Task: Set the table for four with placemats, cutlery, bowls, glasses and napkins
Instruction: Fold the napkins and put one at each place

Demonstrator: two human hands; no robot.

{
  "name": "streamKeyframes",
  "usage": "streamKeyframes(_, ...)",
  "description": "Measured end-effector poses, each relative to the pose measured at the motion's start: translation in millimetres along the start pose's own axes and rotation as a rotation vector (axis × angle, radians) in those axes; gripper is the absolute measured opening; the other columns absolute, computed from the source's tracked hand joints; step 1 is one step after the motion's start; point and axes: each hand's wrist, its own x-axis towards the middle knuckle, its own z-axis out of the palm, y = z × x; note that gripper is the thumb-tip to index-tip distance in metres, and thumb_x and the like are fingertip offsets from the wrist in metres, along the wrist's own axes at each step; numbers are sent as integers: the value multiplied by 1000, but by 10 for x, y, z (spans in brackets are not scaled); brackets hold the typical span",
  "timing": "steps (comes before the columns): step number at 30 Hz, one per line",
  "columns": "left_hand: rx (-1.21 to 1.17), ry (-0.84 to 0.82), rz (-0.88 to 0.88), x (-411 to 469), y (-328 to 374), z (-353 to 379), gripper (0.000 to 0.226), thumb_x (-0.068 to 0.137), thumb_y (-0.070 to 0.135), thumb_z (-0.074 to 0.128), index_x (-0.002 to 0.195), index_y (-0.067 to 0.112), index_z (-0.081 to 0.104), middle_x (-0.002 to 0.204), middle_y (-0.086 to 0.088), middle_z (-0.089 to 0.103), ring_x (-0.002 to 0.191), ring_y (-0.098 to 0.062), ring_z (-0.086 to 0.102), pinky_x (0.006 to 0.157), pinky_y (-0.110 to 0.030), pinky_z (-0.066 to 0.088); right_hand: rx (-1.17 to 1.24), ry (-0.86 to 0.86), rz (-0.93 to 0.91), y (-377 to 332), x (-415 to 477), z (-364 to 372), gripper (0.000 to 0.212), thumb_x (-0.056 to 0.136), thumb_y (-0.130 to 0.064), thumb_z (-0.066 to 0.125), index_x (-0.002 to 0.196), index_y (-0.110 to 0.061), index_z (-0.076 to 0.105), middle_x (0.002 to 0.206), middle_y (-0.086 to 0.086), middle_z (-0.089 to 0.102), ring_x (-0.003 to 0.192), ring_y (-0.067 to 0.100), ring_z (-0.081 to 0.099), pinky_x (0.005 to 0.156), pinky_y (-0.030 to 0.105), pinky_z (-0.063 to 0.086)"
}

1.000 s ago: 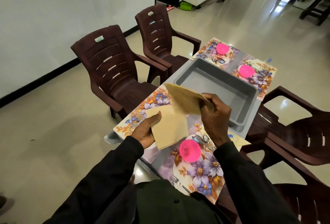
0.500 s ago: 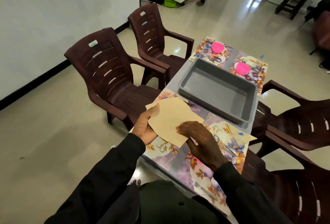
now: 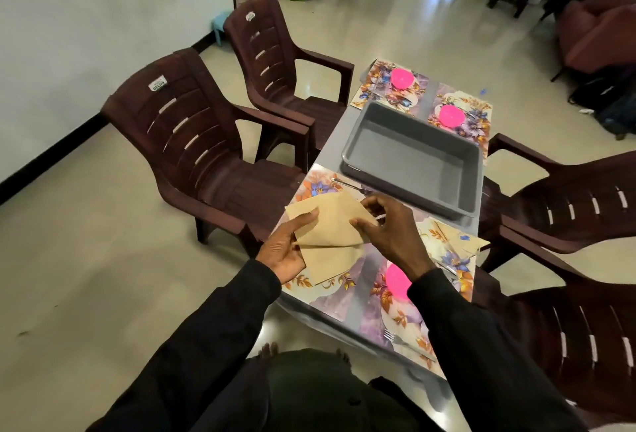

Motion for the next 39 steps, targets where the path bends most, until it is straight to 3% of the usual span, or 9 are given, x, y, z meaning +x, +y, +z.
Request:
streamKeyframes(3, 64, -18, -14, -53, -10, -15, 30, 93, 8, 66, 123, 9, 67, 106, -16, 77, 88, -28, 77, 76, -43, 62, 51, -64, 134, 47, -14, 31, 40, 84, -42, 80, 114, -19, 64, 107, -6, 65, 94, 2, 58, 74, 11, 44)
streamKeyframes(8, 145, -79, -11, -77, -16, -57, 66, 74, 13, 88, 134, 7, 62, 131, -21, 67, 114, -36, 69, 92, -51, 58, 107, -166, 276, 133, -61, 15, 53, 83, -52, 77, 120, -18, 60, 108, -3, 63, 93, 10, 59, 72, 19, 46)
streamKeyframes(10, 202, -59, 9, -89, -48, -67, 44, 82, 0, 76, 125, 5, 66, 120, -19, 72, 104, -31, 73, 85, -45, 61, 113, -171, 303, 159, -84, 4, 50, 83, -50, 77, 118, -17, 61, 99, -2, 62, 86, 12, 58, 68, 20, 44)
streamKeyframes(14, 198, -7, 7, -95, -99, -53, 57, 79, -7, 70, 134, 1, 59, 127, -24, 68, 105, -35, 71, 76, -44, 63, 205, -214, 316, 250, -88, -52, 40, 83, -43, 80, 108, -14, 67, 86, 8, 66, 77, 16, 60, 65, 25, 48)
streamKeyframes(16, 196, -8, 15, -101, -126, -18, 46, 84, -10, 65, 129, 2, 62, 122, -23, 70, 100, -34, 73, 74, -43, 63, 284, -225, 332, 303, -91, -106, 38, 82, -42, 81, 105, -13, 70, 92, 13, 70, 80, 18, 64, 68, 28, 54)
streamKeyframes(21, 117, 3, 66, -84, -229, 74, 37, 89, -12, 61, 121, 6, 65, 111, -18, 75, 94, -31, 76, 70, -42, 62, 810, -193, 527, 438, -168, -251, 37, 81, -24, 82, 108, -2, 72, 106, 19, 71, 93, 29, 68, 71, 33, 59)
streamKeyframes(27, 45, 53, 102, -27, -449, 216, 48, 89, -9, 62, 134, 6, 60, 128, -20, 69, 107, -32, 72, 80, -47, 62, 1574, -92, 692, 463, -385, -197, 18, 94, 0, 63, 112, 0, 64, 110, 21, 71, 100, 30, 73, 91, 45, 59)
streamKeyframes(34, -6, 44, 134, -81, -696, 303, 42, 88, -11, 62, 127, 5, 64, 131, -20, 67, 117, -35, 68, 84, -51, 61, 1243, -76, 580, 498, -489, 4, 34, 91, -2, 70, 124, 2, 63, 117, 17, 73, 106, 32, 72, 84, 39, 62)
streamKeyframes(39, -28, 55, 163, -122, -674, 266, 85, 50, -3, 98, 128, 6, 65, 131, -19, 67, 124, -34, 63, 99, -53, 54, 873, -179, 334, 504, -280, -200, 35, 96, -6, 67, 130, -2, 62, 118, 9, 74, 101, 22, 74, 81, 35, 62)
